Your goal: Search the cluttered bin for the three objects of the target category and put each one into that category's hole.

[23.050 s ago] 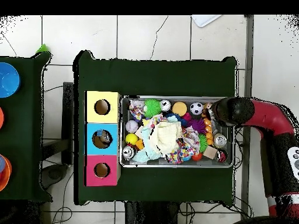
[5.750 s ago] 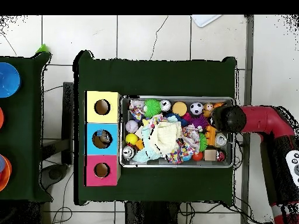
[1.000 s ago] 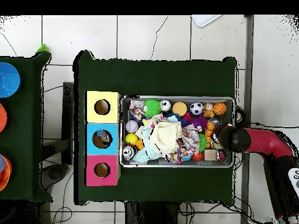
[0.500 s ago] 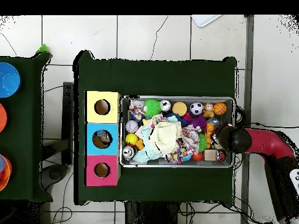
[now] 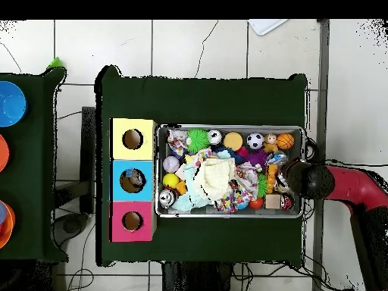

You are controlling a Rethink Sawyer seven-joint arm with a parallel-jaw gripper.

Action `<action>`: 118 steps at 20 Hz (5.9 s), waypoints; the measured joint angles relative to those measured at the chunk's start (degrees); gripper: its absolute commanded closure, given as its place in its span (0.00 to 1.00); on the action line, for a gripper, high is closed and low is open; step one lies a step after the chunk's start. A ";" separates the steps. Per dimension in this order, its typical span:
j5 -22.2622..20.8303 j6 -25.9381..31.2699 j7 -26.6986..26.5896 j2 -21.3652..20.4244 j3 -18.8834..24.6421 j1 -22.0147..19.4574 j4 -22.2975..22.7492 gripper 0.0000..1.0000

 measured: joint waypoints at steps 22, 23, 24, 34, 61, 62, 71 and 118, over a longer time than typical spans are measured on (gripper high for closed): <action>8.77 9.08 0.00 -13.28 -0.02 4.01 2.70 1.00; 9.65 9.53 0.00 -14.27 -0.12 4.66 3.29 1.00; 10.34 9.85 0.00 -15.00 -0.32 5.30 3.73 1.00; 19.50 10.88 1.20 -20.97 -5.20 15.01 8.79 1.00; 40.27 23.14 29.44 -23.54 -19.38 39.61 8.72 1.00; 40.73 23.43 30.44 -23.53 -19.67 40.21 8.52 1.00; 42.95 24.49 37.60 -21.49 -22.20 44.56 4.90 1.00; 55.50 22.97 43.94 -7.82 -26.39 50.06 -1.12 1.00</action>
